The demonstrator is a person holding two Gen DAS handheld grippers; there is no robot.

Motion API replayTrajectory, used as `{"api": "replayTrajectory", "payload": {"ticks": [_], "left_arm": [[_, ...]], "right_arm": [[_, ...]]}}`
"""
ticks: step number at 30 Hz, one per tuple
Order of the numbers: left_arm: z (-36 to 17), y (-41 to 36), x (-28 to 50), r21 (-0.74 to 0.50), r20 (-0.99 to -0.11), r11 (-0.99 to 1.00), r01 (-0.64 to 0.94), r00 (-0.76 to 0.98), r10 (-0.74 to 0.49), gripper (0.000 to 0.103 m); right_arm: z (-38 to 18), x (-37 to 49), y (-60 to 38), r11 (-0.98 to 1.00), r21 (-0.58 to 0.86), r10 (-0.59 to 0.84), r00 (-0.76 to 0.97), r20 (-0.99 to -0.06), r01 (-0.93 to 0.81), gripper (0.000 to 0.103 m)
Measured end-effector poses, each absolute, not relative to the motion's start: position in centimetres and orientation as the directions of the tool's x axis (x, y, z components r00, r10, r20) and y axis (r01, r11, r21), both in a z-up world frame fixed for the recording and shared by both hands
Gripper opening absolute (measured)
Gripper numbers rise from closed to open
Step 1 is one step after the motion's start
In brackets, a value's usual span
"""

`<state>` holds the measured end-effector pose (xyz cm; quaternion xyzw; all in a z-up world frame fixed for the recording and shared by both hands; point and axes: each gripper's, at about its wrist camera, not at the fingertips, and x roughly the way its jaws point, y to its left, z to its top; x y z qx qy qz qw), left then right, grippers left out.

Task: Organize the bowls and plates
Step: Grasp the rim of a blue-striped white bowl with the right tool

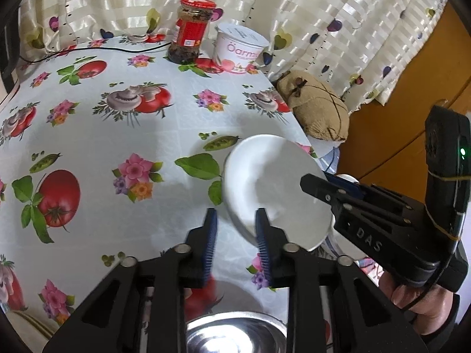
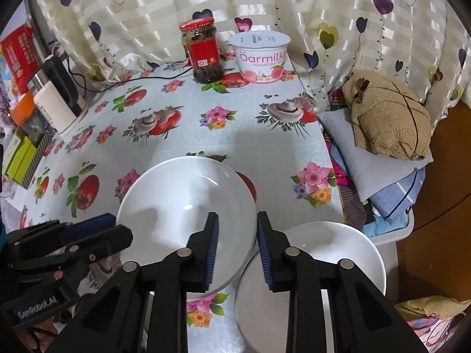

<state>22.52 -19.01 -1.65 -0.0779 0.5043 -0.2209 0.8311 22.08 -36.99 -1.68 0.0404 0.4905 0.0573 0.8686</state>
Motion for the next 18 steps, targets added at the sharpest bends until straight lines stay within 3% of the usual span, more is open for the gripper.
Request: {"api": "replayTrajectory", "payload": {"ticks": [8, 18], "left_arm": [[-1.5, -18.6, 22.2, -0.331, -0.808, 0.901, 0.281, 0.409, -0.425, 0.020], [-0.4, -17.8, 21.6, -0.326, -0.800, 0.903, 0.279, 0.428, -0.421, 0.020]], "right_arm": [[-1.7, 22.0, -36.8, 0.991, 0.119, 0.131, 0.519, -0.845, -0.055, 0.012], [-0.7, 21.2, -35.8, 0.990, 0.124, 0.139, 0.535, -0.833, -0.064, 0.011]]}}
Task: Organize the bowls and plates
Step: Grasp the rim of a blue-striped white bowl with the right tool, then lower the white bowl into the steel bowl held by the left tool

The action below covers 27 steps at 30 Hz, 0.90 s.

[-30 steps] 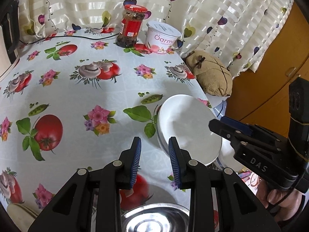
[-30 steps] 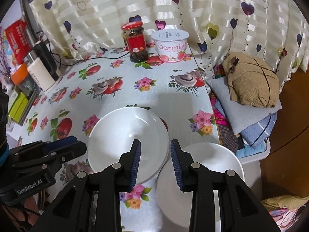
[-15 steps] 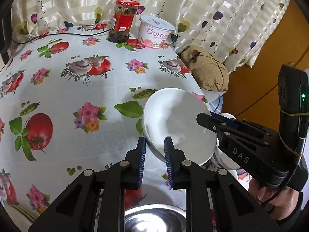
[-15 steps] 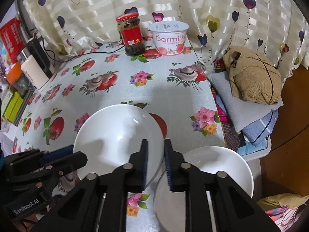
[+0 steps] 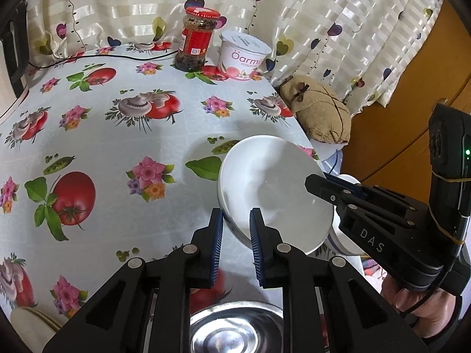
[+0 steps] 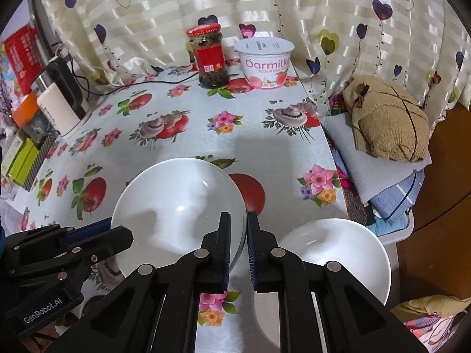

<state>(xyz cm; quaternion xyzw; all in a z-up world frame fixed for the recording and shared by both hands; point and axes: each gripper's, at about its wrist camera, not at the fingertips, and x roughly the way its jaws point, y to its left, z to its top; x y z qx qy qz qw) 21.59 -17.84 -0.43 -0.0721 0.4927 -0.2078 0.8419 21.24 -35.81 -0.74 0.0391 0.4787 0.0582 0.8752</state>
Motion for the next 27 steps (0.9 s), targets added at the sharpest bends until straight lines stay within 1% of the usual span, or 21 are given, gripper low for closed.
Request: {"api": "replayTrajectory", "payload": {"ticks": [11, 27], "left_arm": [[1.9, -17.0, 19.5, -0.314, -0.782, 0.903, 0.292, 0.460, -0.421, 0.020], [4.6, -15.1, 13.9, -0.292, -0.762, 0.906, 0.305, 0.499, -0.413, 0.020]], "right_arm": [[1.7, 19.7, -35.1, 0.990, 0.121, 0.142, 0.567, -0.812, -0.075, 0.011], [4.8, 13.9, -33.0, 0.989, 0.118, 0.148, 0.608, -0.780, -0.090, 0.011]]}}
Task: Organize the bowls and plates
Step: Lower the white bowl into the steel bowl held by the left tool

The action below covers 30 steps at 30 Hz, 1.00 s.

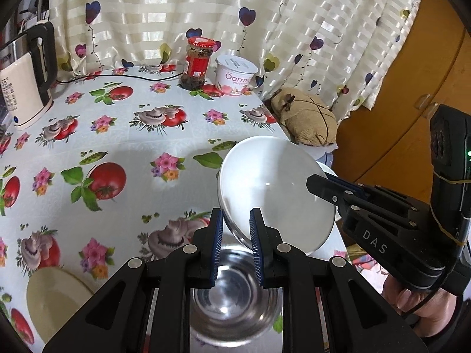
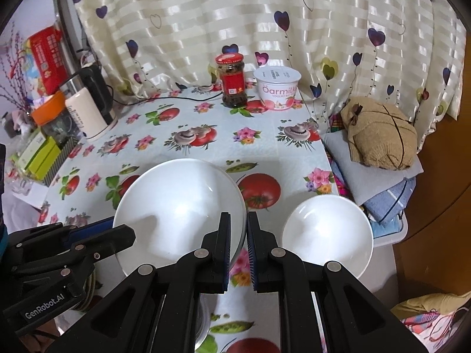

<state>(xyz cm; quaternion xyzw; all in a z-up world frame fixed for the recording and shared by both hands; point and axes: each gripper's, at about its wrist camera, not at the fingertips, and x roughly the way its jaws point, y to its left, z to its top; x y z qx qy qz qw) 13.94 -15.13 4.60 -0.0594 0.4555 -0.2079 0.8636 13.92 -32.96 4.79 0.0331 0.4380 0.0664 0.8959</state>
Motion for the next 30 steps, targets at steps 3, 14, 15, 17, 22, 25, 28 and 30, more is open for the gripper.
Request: {"api": "replayTrajectory", "payload": {"ticks": [3, 14, 15, 17, 22, 25, 28, 30], "left_arm": [[4.9, -14.8, 12.7, -0.290, -0.761, 0.907, 0.306, 0.501, -0.412, 0.020], [4.3, -13.1, 8.9, -0.279, -0.776, 0.913, 0.297, 0.491, -0.397, 0.020], [4.0, -12.9, 8.6, -0.279, -0.779, 0.914, 0.295, 0.487, -0.395, 0.020], [3.7, -12.8, 8.1, -0.278, -0.784, 0.915, 0.293, 0.481, -0.392, 0.020], [2.7, -12.3, 7.2, -0.278, -0.802, 0.918, 0.284, 0.458, -0.384, 0.020], [2.3, -12.2, 6.9, -0.274, -0.810, 0.919, 0.282, 0.448, -0.379, 0.020], [1.7, -12.2, 6.8, -0.275, -0.817, 0.921, 0.277, 0.437, -0.376, 0.020], [1.3, -12.1, 6.8, -0.276, -0.822, 0.922, 0.273, 0.430, -0.373, 0.020]], "right_arm": [[5.1, 12.6, -32.6, 0.989, 0.119, 0.150, 0.611, -0.777, -0.092, 0.011], [4.9, 8.5, -30.9, 0.986, 0.125, 0.167, 0.602, -0.781, -0.111, 0.011], [4.7, 8.3, -30.8, 0.986, 0.128, 0.169, 0.599, -0.783, -0.111, 0.011], [4.3, 7.7, -30.5, 0.985, 0.131, 0.174, 0.591, -0.788, -0.115, 0.011], [3.3, 6.8, -29.9, 0.983, 0.140, 0.182, 0.569, -0.802, -0.117, 0.011], [2.7, 6.4, -29.7, 0.982, 0.146, 0.187, 0.557, -0.810, -0.117, 0.011], [2.0, 6.0, -29.5, 0.982, 0.150, 0.190, 0.543, -0.818, -0.116, 0.011], [1.6, 6.0, -29.4, 0.982, 0.152, 0.190, 0.535, -0.823, -0.115, 0.011]]}}
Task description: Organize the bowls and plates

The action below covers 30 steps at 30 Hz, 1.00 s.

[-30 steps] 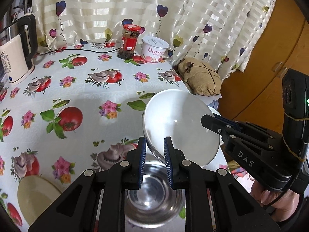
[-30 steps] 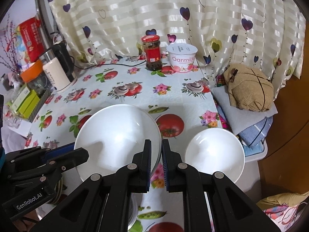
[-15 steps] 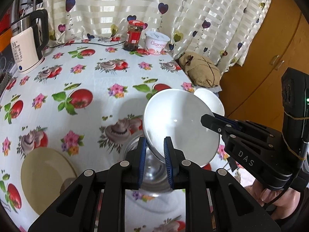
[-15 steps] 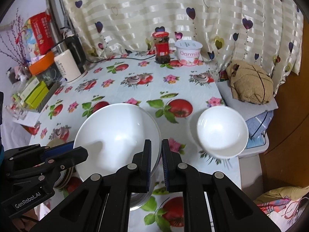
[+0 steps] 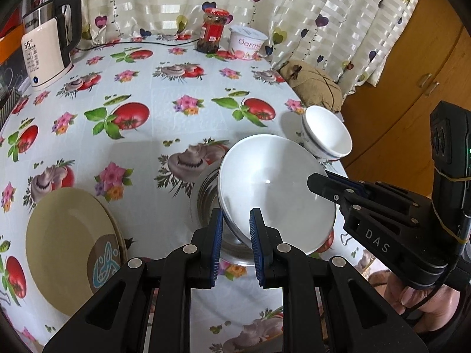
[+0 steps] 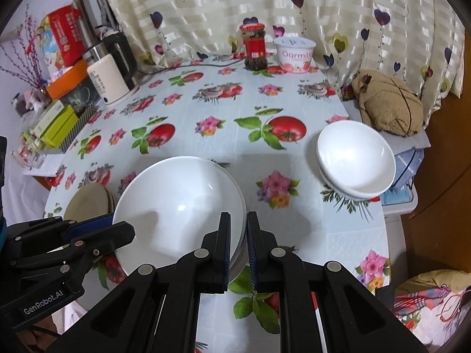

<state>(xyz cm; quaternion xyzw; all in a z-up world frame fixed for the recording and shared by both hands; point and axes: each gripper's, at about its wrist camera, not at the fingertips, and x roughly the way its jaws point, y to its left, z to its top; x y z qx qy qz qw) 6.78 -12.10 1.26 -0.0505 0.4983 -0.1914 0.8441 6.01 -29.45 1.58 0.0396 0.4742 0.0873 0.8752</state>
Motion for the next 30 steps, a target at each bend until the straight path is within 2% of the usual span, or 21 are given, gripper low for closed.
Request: {"api": "replayTrajectory", "payload": {"ticks": [30], "left_arm": [[-1.2, -11.5, 8.7, -0.272, -0.837, 0.929, 0.252, 0.415, -0.358, 0.020]], "right_arm": [[-1.5, 7.9, -28.9, 0.978, 0.165, 0.207, 0.476, -0.855, -0.128, 0.014]]}}
